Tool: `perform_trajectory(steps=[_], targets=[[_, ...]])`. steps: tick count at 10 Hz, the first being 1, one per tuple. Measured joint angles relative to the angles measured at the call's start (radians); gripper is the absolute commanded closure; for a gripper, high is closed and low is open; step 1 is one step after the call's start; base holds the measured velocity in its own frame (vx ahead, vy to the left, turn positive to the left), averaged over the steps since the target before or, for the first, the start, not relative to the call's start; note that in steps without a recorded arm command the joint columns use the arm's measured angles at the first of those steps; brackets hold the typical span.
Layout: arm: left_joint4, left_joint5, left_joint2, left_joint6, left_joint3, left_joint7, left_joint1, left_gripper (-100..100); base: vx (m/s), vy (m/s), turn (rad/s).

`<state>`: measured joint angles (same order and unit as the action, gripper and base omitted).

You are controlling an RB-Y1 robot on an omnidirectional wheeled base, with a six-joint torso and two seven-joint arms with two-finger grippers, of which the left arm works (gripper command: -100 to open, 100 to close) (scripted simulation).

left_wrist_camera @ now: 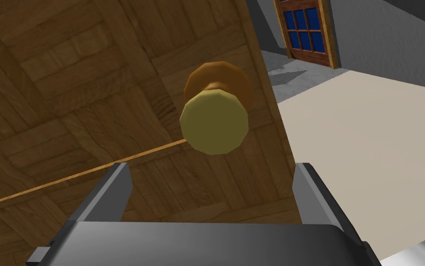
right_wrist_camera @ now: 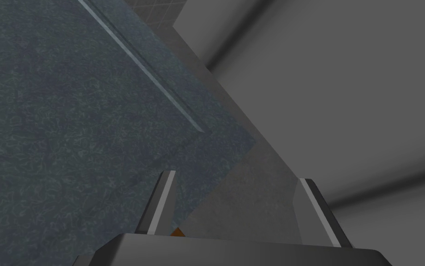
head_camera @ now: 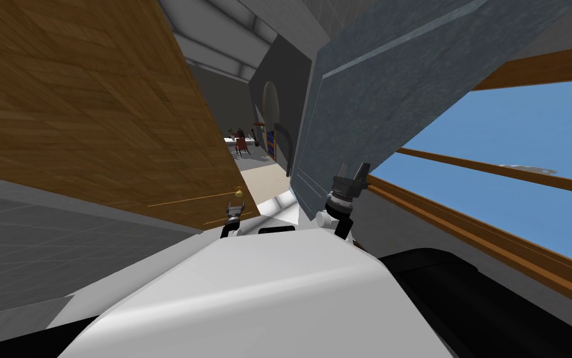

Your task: Pull the door open

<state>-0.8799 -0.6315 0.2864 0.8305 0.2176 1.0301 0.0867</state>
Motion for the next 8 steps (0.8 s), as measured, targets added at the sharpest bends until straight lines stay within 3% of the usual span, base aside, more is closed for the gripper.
perform_trajectory(steps=[8], targets=[[-0.015,-0.068,0.007,0.002,0.044,0.189,0.002,-100,-0.057,0.020,-0.042]])
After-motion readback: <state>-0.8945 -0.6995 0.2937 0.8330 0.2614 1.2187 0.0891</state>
